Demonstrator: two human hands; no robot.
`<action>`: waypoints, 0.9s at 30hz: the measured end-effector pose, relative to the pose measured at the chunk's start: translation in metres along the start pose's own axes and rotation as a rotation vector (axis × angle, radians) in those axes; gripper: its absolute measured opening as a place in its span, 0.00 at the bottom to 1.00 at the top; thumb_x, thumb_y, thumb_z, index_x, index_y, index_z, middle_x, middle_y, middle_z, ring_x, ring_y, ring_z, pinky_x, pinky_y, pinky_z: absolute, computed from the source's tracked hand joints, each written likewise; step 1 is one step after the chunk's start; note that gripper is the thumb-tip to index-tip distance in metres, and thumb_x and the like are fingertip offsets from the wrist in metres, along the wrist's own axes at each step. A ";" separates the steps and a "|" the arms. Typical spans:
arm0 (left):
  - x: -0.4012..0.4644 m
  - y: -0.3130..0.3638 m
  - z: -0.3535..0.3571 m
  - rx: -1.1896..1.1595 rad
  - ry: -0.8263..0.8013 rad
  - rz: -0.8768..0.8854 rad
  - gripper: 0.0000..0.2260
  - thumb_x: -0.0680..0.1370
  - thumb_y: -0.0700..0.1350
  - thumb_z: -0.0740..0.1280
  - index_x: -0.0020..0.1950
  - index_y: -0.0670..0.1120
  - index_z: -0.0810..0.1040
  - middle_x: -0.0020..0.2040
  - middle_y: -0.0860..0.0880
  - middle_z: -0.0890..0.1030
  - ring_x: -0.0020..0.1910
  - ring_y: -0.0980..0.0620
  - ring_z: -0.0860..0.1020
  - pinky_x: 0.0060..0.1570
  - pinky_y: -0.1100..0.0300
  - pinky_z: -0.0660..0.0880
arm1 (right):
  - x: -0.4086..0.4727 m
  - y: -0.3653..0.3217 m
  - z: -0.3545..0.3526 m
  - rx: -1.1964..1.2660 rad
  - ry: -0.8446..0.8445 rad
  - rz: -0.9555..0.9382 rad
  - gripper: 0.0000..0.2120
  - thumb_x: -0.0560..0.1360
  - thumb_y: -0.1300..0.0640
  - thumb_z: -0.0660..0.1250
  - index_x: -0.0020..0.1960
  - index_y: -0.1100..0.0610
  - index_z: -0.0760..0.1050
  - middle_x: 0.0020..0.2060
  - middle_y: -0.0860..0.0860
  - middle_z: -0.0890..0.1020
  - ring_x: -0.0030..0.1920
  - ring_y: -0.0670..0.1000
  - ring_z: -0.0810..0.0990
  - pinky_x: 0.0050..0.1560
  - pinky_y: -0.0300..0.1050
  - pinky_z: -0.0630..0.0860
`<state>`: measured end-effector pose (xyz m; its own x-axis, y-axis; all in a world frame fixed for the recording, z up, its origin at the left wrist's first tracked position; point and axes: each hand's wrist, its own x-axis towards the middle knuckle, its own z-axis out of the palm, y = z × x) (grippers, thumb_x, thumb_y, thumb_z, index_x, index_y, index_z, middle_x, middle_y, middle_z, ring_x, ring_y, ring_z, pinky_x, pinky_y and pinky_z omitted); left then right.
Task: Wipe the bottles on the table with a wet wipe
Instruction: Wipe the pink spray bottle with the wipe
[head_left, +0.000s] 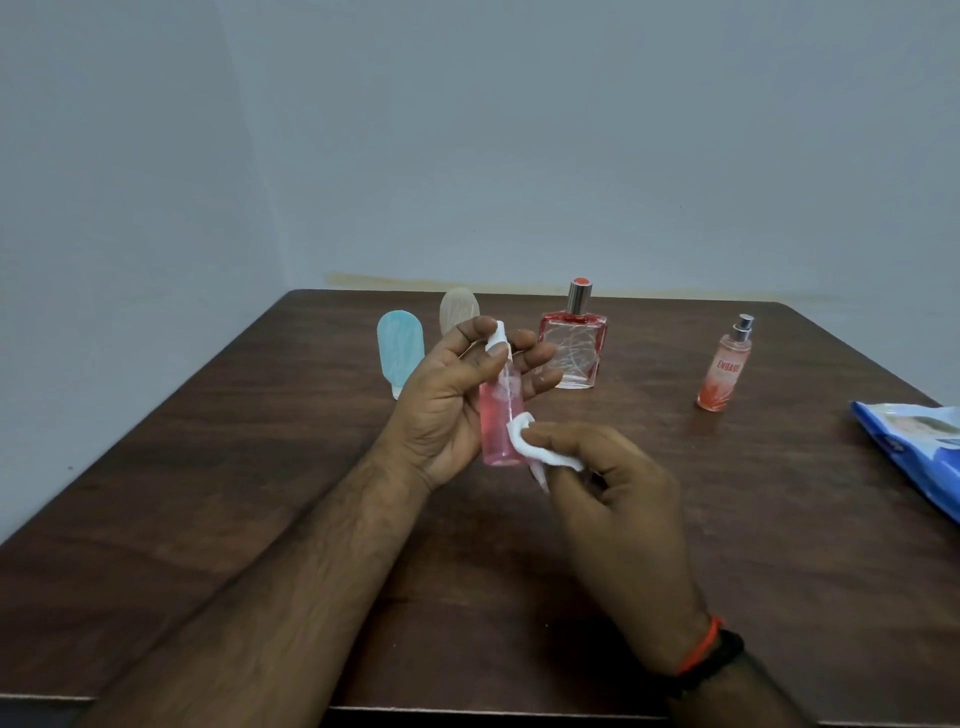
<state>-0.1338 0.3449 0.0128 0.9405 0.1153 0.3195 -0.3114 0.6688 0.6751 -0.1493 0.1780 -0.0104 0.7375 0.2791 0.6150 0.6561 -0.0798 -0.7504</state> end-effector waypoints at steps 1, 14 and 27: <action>0.000 0.000 0.000 -0.004 0.004 -0.001 0.14 0.74 0.35 0.67 0.57 0.41 0.72 0.51 0.38 0.83 0.54 0.39 0.83 0.56 0.41 0.79 | -0.001 0.000 -0.003 0.013 -0.004 0.011 0.16 0.71 0.70 0.71 0.50 0.52 0.85 0.46 0.42 0.86 0.49 0.40 0.83 0.51 0.35 0.79; -0.001 -0.002 0.003 -0.019 0.027 0.022 0.16 0.76 0.31 0.63 0.61 0.44 0.70 0.57 0.35 0.81 0.59 0.37 0.81 0.60 0.42 0.77 | 0.010 -0.019 0.017 -0.072 0.011 0.073 0.23 0.69 0.54 0.77 0.63 0.50 0.78 0.57 0.42 0.80 0.58 0.38 0.78 0.57 0.35 0.77; -0.007 -0.005 0.010 0.518 0.121 -0.043 0.19 0.72 0.52 0.73 0.59 0.44 0.83 0.53 0.45 0.85 0.48 0.51 0.82 0.45 0.56 0.80 | 0.015 -0.010 0.002 -0.311 0.208 -0.193 0.22 0.69 0.64 0.78 0.62 0.59 0.79 0.60 0.51 0.80 0.62 0.47 0.78 0.63 0.38 0.75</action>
<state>-0.1405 0.3336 0.0133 0.9533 0.2002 0.2262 -0.2698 0.2277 0.9356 -0.1450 0.1851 0.0062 0.5921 0.1207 0.7968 0.7789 -0.3392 -0.5275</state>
